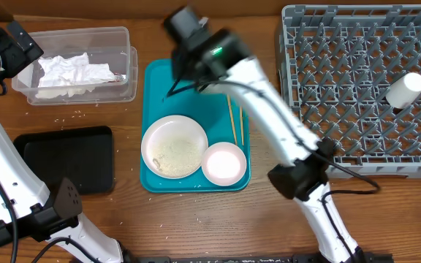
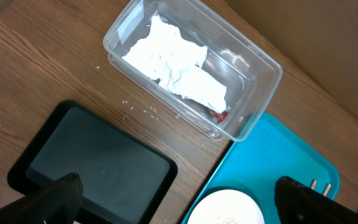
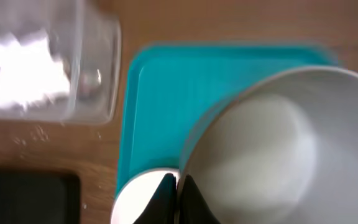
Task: Sort waste into correct bins and load items into the dishwasher
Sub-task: 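Close the right gripper on the rim of the small grey bowl, then carry the grey bowl right and set it down in the dish rack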
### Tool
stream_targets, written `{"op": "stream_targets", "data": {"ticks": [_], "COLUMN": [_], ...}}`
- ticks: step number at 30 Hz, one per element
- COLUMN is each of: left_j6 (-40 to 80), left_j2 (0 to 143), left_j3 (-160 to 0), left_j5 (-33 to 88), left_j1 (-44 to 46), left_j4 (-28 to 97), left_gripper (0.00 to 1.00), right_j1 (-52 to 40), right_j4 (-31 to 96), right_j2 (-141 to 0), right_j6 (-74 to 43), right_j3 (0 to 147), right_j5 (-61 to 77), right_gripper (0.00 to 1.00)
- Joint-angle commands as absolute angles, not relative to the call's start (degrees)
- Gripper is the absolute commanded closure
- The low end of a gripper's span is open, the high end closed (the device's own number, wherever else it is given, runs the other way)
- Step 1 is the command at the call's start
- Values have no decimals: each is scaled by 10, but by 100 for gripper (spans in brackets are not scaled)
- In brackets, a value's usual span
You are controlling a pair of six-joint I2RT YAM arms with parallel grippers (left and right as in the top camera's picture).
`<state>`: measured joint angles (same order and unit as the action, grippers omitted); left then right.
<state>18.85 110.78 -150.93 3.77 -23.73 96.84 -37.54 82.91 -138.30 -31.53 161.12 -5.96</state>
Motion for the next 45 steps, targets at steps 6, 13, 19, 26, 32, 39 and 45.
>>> {"op": "stream_targets", "data": {"ticks": [6, 13, 19, 26, 32, 39, 45], "left_j6": [178, 178, 178, 178, 178, 178, 178], "left_j2": [1105, 1105, 1105, 1105, 1105, 1105, 1105], "left_j3": [-1507, -1507, -1507, -1507, -1507, -1507, -1507], "left_j5": [34, 34, 34, 34, 34, 34, 34], "left_j1": [-239, -239, -239, -239, -239, -239, -239], "left_j4": [968, 968, 968, 968, 968, 968, 968], "left_gripper": [0, 0, 0, 0, 0, 0, 0], "right_j1": [-153, 11, 109, 220, 333, 438, 477], "right_j4": [971, 971, 971, 971, 944, 883, 757], "right_j2": [-1343, -1292, -1201, -1095, -1100, -1107, -1109], "right_j6": [-283, -236, -220, -179, -51, 43, 52], "right_j3": [1797, 1794, 1685, 1428, 1296, 1138, 1012], "right_j5": [-25, 150, 136, 110, 308, 551, 745], "right_gripper": [96, 96, 96, 96, 96, 96, 96]}}
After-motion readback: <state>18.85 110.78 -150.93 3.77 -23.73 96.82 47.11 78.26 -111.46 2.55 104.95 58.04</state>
